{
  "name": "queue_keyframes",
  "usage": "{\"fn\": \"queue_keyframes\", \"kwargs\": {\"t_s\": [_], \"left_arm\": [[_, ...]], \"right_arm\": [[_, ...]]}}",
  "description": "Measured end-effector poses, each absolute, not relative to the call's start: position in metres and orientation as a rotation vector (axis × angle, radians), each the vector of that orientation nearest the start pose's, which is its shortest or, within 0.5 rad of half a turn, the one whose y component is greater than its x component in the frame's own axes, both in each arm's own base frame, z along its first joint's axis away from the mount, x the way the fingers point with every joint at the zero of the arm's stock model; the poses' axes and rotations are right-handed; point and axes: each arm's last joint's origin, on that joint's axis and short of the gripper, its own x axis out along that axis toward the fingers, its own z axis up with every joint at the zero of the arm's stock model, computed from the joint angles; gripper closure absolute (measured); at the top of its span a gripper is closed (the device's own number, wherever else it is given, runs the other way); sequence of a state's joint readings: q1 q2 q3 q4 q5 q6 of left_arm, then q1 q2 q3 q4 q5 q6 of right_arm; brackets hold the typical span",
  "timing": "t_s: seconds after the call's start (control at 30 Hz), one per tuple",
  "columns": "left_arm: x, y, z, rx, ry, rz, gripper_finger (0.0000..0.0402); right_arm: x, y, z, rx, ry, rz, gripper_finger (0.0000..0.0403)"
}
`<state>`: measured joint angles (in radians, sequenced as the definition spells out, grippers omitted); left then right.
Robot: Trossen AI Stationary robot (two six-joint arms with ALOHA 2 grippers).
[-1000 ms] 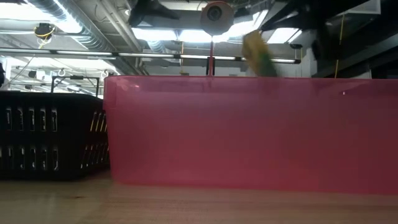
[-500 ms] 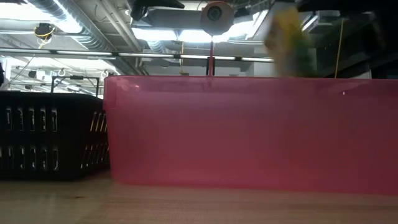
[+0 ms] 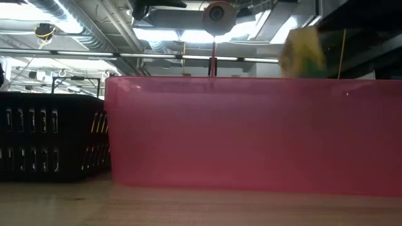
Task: Pick & Place School Supplies
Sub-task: Put the middle yellow crayon box into the red bin
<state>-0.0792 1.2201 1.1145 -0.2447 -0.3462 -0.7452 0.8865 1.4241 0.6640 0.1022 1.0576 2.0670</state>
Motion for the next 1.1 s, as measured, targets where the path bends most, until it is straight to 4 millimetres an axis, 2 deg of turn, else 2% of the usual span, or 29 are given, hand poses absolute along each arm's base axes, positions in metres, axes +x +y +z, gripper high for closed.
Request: {"fn": "queue_keyframes", "kwargs": {"t_s": [0.4, 1.1], "left_arm": [[0.269, -0.011, 0.354, -0.663, 0.219, 0.374, 0.0201], [0.270, -0.012, 0.356, -0.671, 0.201, 0.358, 0.0201]], "right_arm": [[0.178, 0.190, 0.177, 1.491, 0.043, -0.500, 0.0403], [0.168, 0.186, 0.165, 1.394, 0.208, -0.562, 0.0403]]}}
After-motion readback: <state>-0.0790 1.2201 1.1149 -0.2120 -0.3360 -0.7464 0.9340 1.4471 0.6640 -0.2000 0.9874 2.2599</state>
